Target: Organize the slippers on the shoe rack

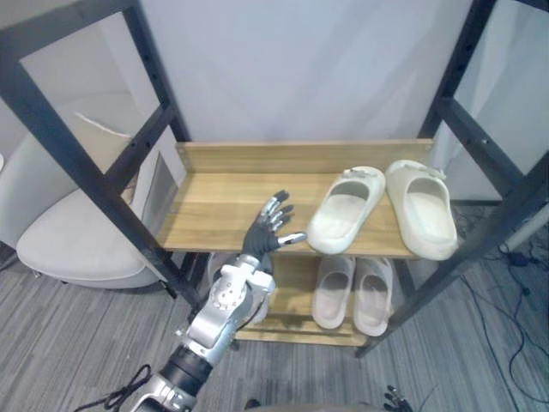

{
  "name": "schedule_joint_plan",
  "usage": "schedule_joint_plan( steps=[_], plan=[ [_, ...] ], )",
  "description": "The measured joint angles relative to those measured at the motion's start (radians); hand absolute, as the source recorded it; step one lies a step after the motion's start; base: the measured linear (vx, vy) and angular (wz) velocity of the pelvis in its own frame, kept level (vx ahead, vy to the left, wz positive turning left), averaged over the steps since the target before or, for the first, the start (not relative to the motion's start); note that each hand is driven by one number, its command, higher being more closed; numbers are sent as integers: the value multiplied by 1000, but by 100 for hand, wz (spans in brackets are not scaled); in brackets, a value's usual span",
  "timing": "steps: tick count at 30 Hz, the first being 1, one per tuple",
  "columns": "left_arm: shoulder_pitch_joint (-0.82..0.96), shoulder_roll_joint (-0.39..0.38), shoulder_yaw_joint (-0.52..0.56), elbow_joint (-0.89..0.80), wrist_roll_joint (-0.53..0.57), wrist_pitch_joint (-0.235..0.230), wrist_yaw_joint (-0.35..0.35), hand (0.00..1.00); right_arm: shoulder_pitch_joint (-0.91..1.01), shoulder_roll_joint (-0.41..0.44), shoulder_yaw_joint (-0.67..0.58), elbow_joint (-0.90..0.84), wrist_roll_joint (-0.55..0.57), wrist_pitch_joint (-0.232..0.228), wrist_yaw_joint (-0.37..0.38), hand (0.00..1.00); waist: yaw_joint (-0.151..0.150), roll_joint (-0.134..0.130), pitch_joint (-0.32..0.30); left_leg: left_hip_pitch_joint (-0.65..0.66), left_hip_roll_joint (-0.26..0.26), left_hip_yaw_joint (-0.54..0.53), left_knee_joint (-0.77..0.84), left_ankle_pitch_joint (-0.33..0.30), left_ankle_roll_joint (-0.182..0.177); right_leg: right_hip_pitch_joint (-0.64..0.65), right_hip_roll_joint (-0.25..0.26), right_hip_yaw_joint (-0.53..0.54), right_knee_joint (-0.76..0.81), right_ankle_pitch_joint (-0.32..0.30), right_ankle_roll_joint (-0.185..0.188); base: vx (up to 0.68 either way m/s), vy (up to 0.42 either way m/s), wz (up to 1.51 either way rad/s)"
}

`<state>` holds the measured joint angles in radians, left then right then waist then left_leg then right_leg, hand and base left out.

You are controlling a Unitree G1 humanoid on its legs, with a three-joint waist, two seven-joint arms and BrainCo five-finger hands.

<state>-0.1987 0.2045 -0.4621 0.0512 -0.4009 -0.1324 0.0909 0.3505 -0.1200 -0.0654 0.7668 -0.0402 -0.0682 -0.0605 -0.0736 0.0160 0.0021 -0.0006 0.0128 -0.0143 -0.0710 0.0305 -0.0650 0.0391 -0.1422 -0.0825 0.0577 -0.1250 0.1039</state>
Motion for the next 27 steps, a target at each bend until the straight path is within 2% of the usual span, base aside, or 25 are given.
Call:
schedule_joint_plan(
  steps=[10,16,27],
  plan=[
    [-106,-21,-85,92,8,-2,-8,0,-26,0,0,37,1,0,-1,0,-14,-17,6,18,0,-7,-19,3,-1,31,3,-13,-36,11,-5,2,-4,2],
    [-164,-32,-119,144,15,-9,-7,0,-34,2,0,37,1,0,-1,0,-34,-20,7,21,1,0,-27,3,-1,30,3,-7,-46,13,-6,3,-5,-3],
    [-259,-79,-186,222,29,-14,0,0,-57,5,1,37,1,0,-1,0,-45,-25,24,26,3,21,-30,1,-2,26,4,13,-50,15,-4,-8,-4,-4]
  ],
)
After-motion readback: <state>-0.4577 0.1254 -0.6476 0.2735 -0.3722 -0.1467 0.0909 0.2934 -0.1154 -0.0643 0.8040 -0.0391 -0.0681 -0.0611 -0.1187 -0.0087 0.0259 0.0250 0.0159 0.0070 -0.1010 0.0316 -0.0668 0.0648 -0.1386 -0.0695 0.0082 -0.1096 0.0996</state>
